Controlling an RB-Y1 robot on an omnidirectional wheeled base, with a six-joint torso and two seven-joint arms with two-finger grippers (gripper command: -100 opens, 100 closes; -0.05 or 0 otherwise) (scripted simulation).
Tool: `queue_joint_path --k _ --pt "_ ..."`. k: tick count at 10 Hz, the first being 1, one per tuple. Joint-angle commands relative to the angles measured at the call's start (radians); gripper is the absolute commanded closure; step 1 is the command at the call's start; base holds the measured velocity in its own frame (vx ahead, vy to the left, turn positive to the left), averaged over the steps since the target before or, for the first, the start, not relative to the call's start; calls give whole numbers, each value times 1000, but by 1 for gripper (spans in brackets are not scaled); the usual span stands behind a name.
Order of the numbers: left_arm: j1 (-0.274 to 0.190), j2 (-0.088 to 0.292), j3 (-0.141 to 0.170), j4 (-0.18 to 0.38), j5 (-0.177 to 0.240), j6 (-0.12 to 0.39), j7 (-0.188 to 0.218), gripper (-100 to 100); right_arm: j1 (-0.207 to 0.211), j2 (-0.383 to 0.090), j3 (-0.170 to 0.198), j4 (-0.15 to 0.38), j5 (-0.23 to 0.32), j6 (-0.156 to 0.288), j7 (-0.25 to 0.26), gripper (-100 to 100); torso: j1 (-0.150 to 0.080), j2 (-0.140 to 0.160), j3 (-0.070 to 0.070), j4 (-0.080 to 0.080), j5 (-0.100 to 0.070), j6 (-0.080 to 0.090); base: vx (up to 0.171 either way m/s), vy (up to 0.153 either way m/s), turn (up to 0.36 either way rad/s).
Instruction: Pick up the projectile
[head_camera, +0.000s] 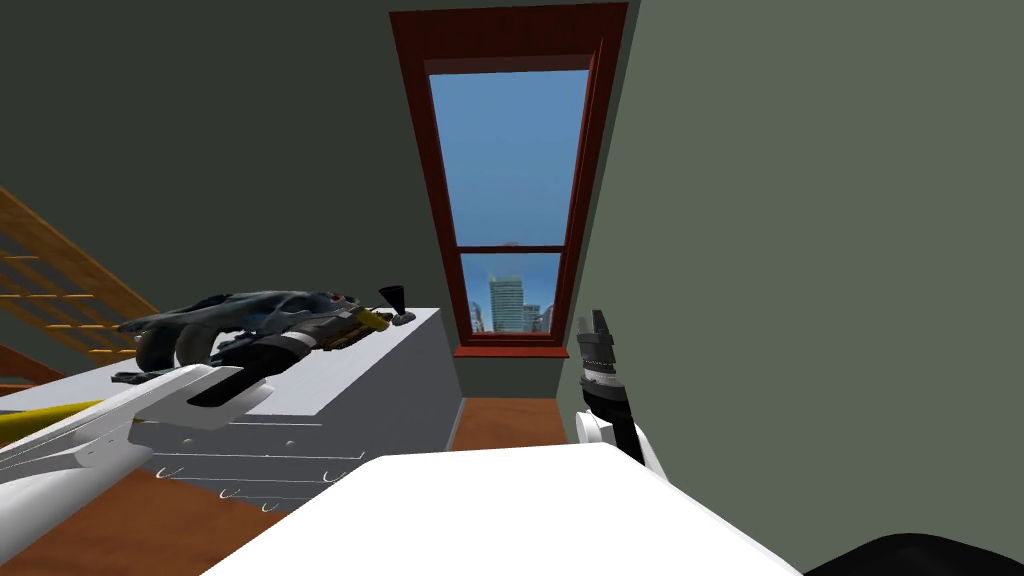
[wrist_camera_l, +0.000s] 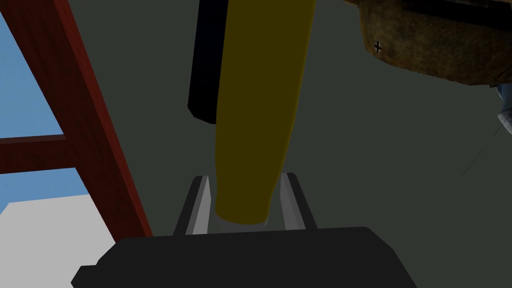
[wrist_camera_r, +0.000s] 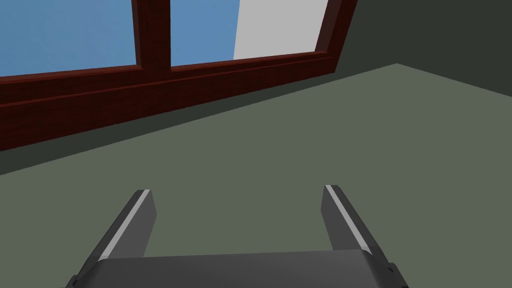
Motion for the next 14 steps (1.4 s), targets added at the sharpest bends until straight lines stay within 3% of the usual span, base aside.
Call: queue_joint_path --k 1,2,4,5,7,10,11,13,14 --pt "50 -12 50 -50 7 7 1 100 0 0 0 0 0 0 0 0 0 0 0 0 0 0 177 10 114" --pt "82 -12 73 -83 7 7 1 100 0 0 0 0 0 0 0 0 0 -3 -2 -1 0 2 85 7 -17" --pt "145 -12 73 -141 7 7 1 100 0 0 0 0 0 0 0 0 -1 4 2 0 0 3 3 9 -16" --pt "181 -38 125 -178 20 16 3 100 0 0 0 0 0 0 0 0 -1 7 3 1 0 2 120 28 172" --pt "249 -38 170 -240 20 16 3 100 0 0 0 0 0 0 0 0 0 0 0 0 -1 2 128 4 59" --pt "326 -38 170 -302 20 16 3 100 0 0 0 0 0 0 0 0 -3 7 4 2 -1 3 4 1 -15" --pt "361 -65 219 -345 33 24 4 100 -1 0 0 0 0 0 0 0 -3 8 5 2 -1 3 142 12 173" --pt "429 -65 267 -415 33 24 4 100 0 0 0 0 0 0 0 0 -3 -1 0 1 -3 3 138 4 50" --pt "465 -65 267 -446 33 24 4 100 0 0 0 0 0 0 0 0 -3 2 1 1 -2 4 14 6 -19"
